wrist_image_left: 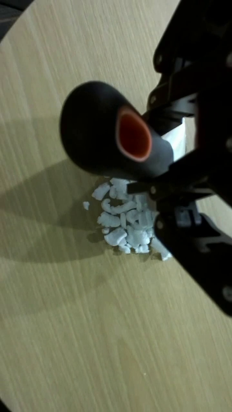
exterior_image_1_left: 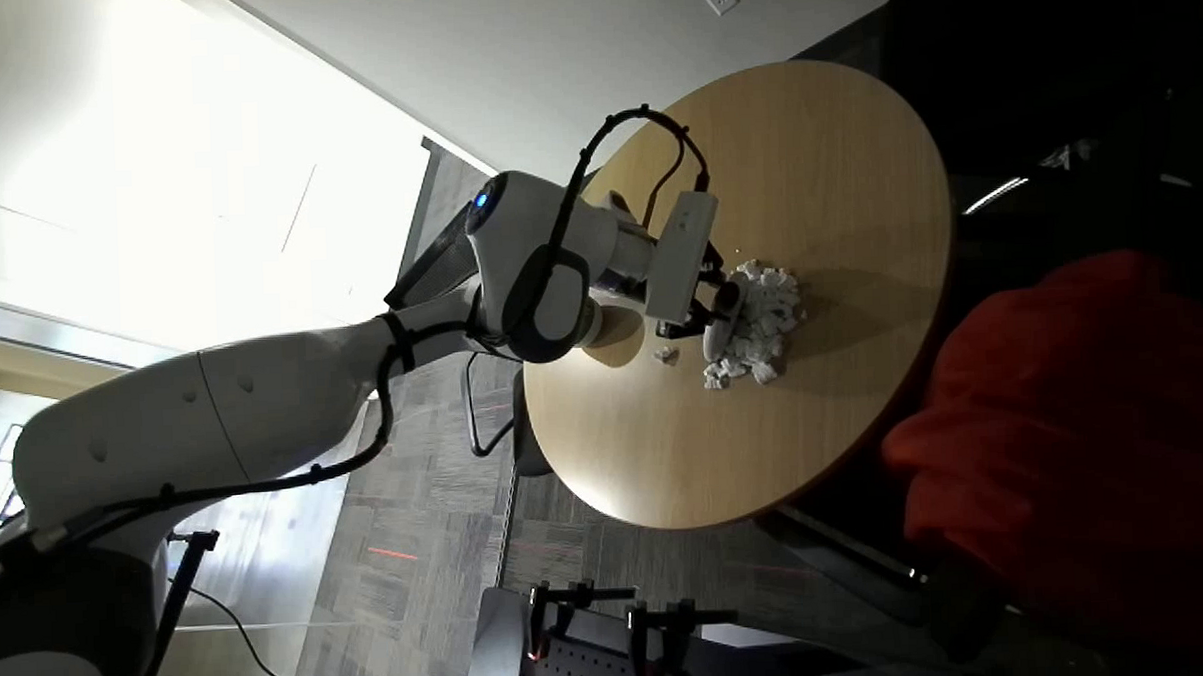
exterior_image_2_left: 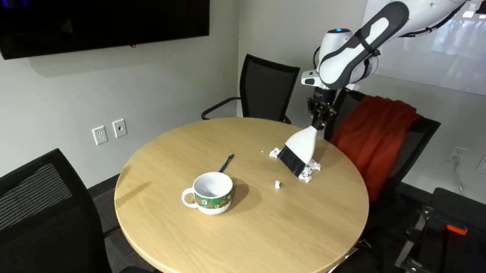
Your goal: Use the brush to sweep the contents on the table
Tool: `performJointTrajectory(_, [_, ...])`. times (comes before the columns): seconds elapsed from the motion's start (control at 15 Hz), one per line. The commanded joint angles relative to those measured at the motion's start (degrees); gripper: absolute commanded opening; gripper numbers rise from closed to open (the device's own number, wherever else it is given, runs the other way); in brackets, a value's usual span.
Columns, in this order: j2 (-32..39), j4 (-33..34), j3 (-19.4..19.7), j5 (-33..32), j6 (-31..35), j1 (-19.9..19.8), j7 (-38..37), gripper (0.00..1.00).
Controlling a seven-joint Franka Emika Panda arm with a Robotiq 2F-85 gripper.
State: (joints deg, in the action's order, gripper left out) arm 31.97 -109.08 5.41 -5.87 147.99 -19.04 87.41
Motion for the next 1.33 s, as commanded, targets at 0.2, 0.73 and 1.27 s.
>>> performJointTrajectory(0.2, [-4.2, -1.3, 2.8, -5.0, -2.7, 0.4, -2.5, 0.12])
performJointTrajectory(0.73, [-10.3, -1.9, -7.9, 13.5, -12.0, -3.1, 8.6, 0.12])
performJointTrajectory(1.27, [-5.8, -1.6, -6.7, 9.1, -7.8, 5.4, 4.7, 0.12])
